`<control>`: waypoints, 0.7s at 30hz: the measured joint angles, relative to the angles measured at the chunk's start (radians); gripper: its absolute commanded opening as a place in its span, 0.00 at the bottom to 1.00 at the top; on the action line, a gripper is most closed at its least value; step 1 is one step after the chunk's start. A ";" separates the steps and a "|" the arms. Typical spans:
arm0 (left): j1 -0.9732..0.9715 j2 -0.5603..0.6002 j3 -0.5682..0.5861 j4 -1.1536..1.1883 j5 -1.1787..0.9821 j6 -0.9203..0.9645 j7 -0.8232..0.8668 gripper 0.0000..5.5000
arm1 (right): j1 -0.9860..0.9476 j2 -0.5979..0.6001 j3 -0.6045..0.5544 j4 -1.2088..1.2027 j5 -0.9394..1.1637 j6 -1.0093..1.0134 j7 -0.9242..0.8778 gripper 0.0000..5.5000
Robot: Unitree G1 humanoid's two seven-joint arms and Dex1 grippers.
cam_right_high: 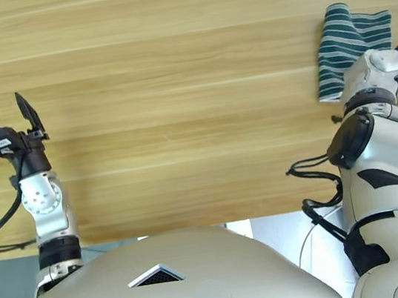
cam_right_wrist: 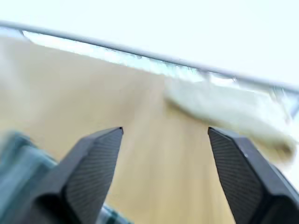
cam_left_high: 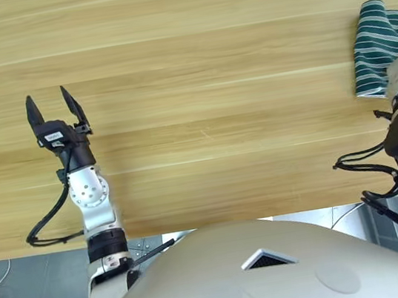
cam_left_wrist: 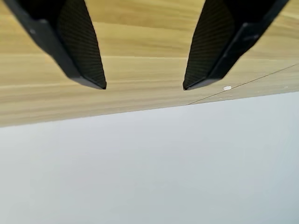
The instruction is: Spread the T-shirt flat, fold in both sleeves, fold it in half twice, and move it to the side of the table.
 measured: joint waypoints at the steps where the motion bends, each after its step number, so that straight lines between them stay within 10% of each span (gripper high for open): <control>1: -0.075 -0.008 -0.002 0.045 -0.011 0.023 0.000 0.56 | -0.011 0.007 0.047 -0.029 -0.040 -0.074 0.061 0.61; 7: -0.578 -0.109 -0.121 0.589 0.065 0.144 0.039 0.56 | -0.037 0.391 0.394 -0.091 -0.250 -0.253 0.510 0.61; 10: -0.693 -0.163 -0.136 0.784 0.069 0.164 0.037 0.56 | -0.019 0.513 0.384 -0.054 -0.215 -0.179 0.599 0.61; 21: -0.352 -0.175 -0.250 0.490 0.152 0.027 0.062 0.56 | 0.359 0.569 0.439 -0.432 -0.267 -0.300 0.613 0.61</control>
